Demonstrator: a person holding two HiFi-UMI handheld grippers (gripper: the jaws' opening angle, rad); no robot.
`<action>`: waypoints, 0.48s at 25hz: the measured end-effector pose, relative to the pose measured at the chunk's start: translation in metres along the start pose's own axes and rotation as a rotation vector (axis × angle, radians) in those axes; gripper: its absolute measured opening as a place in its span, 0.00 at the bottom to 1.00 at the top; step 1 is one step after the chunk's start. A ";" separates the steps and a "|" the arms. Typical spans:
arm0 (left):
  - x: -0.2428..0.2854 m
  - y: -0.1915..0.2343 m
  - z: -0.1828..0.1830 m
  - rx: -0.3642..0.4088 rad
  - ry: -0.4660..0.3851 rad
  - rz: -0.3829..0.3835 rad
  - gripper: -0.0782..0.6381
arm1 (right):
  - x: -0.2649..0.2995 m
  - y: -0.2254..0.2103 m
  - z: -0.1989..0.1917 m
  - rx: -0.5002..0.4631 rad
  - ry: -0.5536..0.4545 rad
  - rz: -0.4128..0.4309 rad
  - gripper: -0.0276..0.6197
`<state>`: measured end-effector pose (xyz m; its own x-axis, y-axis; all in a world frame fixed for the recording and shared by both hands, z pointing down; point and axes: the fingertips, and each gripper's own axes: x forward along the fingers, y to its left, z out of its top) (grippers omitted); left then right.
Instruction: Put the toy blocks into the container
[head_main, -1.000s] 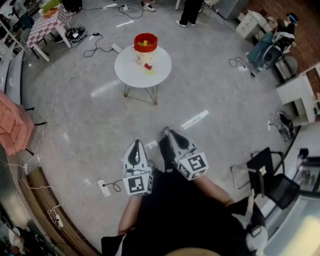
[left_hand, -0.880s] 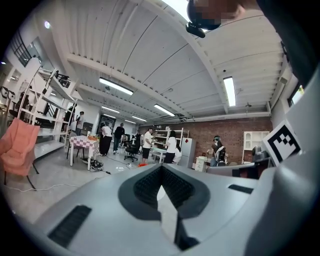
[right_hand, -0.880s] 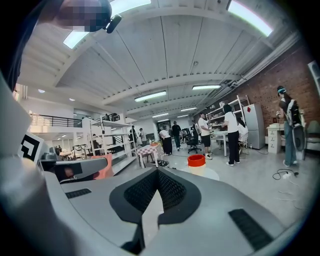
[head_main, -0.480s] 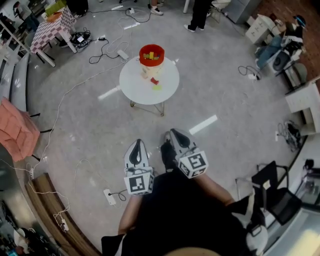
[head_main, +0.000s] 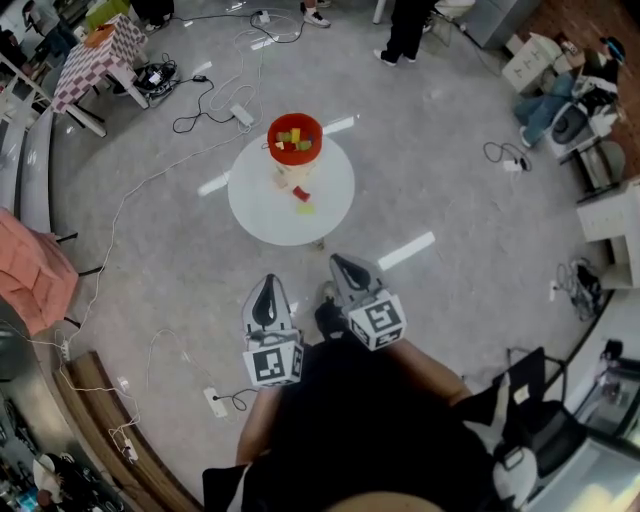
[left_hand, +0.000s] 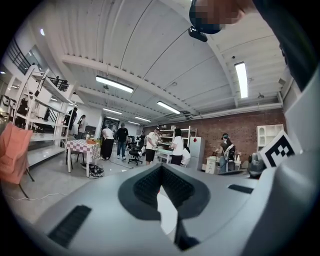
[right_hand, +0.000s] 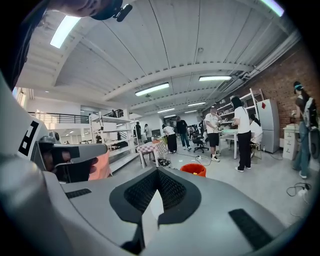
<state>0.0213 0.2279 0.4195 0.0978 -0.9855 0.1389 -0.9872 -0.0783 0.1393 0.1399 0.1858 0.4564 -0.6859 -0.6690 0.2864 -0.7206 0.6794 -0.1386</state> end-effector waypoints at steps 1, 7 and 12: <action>0.010 -0.002 0.002 0.002 -0.003 0.005 0.10 | 0.006 -0.009 0.001 -0.002 0.007 0.008 0.02; 0.052 -0.006 0.015 0.017 -0.007 0.033 0.10 | 0.044 -0.050 0.004 -0.012 0.040 0.035 0.02; 0.083 0.002 0.017 0.006 -0.012 0.054 0.10 | 0.074 -0.070 -0.003 0.004 0.069 0.042 0.02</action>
<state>0.0250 0.1438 0.4146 0.0431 -0.9899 0.1347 -0.9917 -0.0260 0.1263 0.1395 0.0895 0.4901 -0.7067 -0.6179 0.3446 -0.6922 0.7047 -0.1558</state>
